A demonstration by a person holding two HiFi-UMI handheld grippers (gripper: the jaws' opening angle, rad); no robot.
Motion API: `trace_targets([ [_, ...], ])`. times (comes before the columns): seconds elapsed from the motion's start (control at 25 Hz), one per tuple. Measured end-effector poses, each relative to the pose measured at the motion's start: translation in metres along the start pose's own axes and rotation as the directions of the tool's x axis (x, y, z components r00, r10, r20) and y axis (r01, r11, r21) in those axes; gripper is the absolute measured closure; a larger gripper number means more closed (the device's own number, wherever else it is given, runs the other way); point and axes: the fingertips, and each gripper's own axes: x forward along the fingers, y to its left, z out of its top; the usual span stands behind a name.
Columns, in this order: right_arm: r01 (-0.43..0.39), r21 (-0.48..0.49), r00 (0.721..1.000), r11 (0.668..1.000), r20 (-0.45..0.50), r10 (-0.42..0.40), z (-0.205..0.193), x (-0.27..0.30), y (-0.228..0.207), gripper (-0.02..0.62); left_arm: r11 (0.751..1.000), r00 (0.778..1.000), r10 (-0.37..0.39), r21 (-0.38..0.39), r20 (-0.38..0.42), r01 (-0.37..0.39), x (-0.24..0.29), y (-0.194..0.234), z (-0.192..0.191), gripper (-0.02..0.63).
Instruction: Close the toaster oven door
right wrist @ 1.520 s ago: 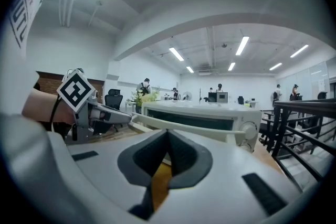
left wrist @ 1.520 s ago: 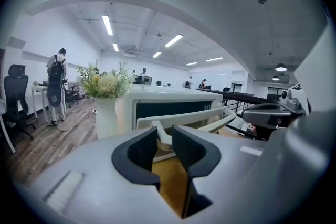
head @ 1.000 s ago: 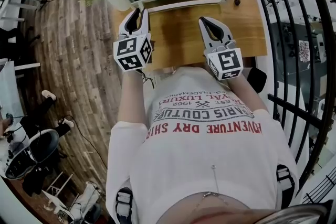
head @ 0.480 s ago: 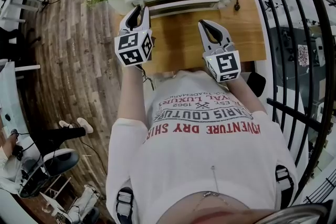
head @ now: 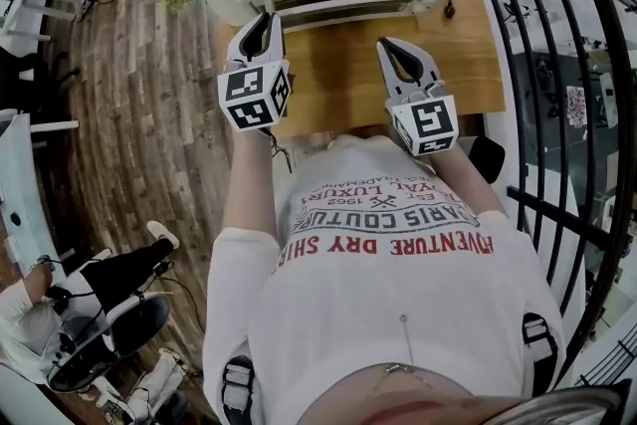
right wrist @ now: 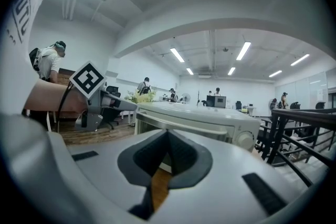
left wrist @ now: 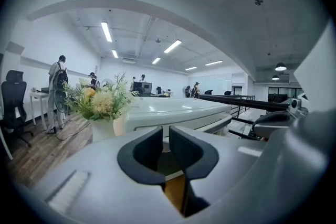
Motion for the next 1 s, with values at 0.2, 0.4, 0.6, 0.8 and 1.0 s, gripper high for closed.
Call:
trace_targets([
  [0.2,-0.015,0.004,1.000,1.000,0.011,0.015,0.003,-0.004,0.004,0.606,1.000,0.999,-0.014,-0.003,0.043,0.014,-0.026,-0.009,0.005,0.594],
  [0.4,-0.051,-0.001,0.998,0.999,0.036,0.051,0.005,-0.011,0.008,0.606,0.997,0.995,-0.070,-0.013,0.068,0.071,-0.050,-0.028,-0.001,0.594],
  [0.6,-0.100,-0.004,0.993,0.995,0.062,0.100,0.010,-0.014,0.014,0.606,0.995,0.989,-0.099,-0.008,0.110,0.100,-0.071,-0.039,0.000,0.594],
  [0.8,-0.118,-0.004,0.991,0.993,0.067,0.118,0.010,-0.017,0.017,0.606,0.993,0.985,-0.115,0.003,0.126,0.116,-0.079,-0.047,0.000,0.594],
  [1.0,-0.118,-0.007,0.991,0.993,0.069,0.118,0.012,-0.015,0.018,0.606,0.992,0.984,-0.122,0.009,0.132,0.122,-0.077,-0.049,0.003,0.594],
])
